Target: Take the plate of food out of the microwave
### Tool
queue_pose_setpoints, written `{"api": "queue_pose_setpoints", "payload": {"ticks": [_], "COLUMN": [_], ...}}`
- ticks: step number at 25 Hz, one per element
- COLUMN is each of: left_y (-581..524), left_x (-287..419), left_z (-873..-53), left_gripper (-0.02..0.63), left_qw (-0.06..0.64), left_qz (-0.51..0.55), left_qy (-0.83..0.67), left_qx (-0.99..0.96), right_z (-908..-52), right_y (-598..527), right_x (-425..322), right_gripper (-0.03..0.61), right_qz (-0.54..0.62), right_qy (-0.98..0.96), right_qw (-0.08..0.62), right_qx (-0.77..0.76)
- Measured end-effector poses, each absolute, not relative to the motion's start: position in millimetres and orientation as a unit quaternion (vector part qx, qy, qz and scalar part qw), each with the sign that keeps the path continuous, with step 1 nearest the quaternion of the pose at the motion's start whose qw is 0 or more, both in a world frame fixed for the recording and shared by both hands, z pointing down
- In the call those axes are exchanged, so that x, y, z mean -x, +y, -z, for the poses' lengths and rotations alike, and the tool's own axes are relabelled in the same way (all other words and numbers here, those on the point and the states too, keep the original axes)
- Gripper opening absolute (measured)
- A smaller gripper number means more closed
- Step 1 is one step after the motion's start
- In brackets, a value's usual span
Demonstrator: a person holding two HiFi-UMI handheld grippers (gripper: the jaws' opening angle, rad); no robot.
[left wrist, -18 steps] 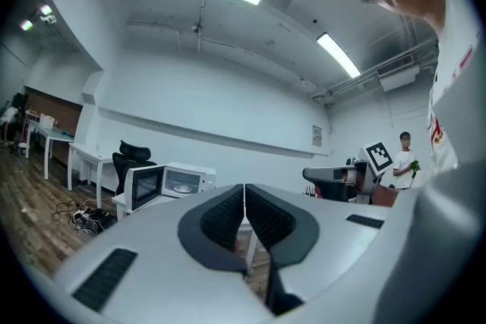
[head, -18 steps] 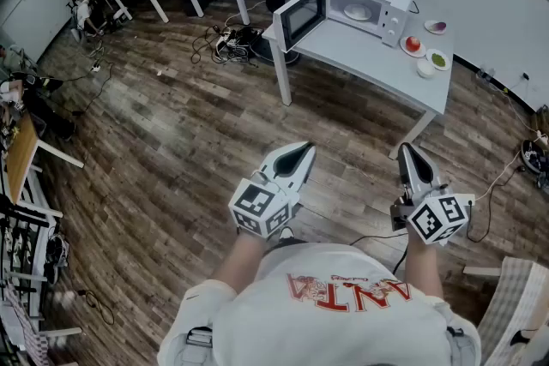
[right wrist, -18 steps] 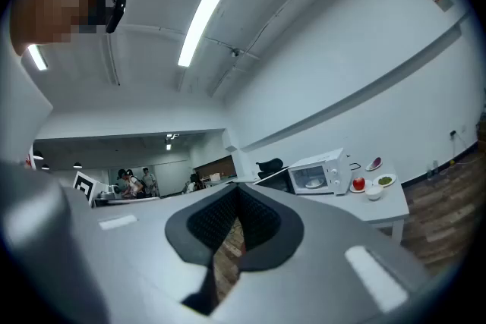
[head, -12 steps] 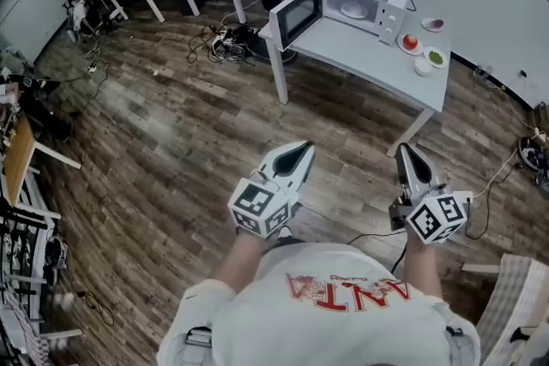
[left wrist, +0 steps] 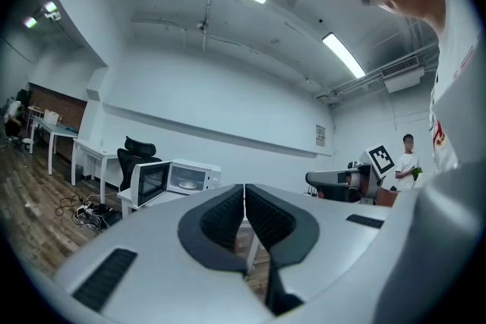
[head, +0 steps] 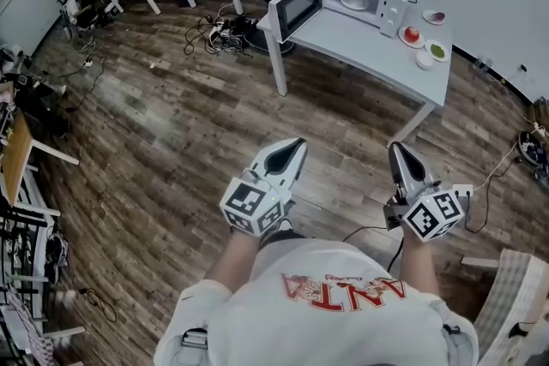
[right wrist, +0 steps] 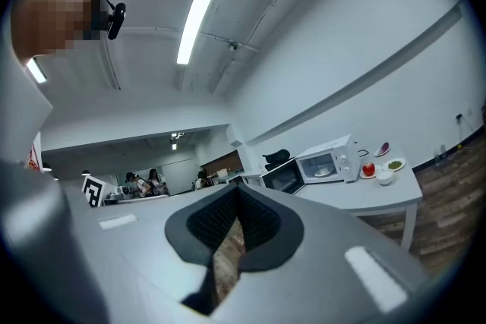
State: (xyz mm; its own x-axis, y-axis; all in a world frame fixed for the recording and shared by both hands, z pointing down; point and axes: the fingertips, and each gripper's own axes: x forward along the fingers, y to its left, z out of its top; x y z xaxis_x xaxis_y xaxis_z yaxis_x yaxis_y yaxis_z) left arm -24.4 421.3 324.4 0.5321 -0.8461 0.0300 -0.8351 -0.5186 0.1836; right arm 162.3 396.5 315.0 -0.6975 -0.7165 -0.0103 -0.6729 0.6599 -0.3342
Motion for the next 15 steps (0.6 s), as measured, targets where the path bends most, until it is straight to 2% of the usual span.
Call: {"api": "queue_pose_setpoints", "payload": {"ticks": [15], "left_y": [402.6], "left_x": [129.6], "left_z": [-353.4], "left_gripper": [0.014], "left_qw": [0.107], "left_qz": [0.028], "left_qy": [-0.458], "left_qx": [-0.882], "right_z": [-339.8], "right_y": [380.0], "right_x": [-53.8], "right_gripper": [0.0], "right_qz": [0.177], "right_qy": [0.899], "right_qw": [0.061], "right_qx": [0.397]}}
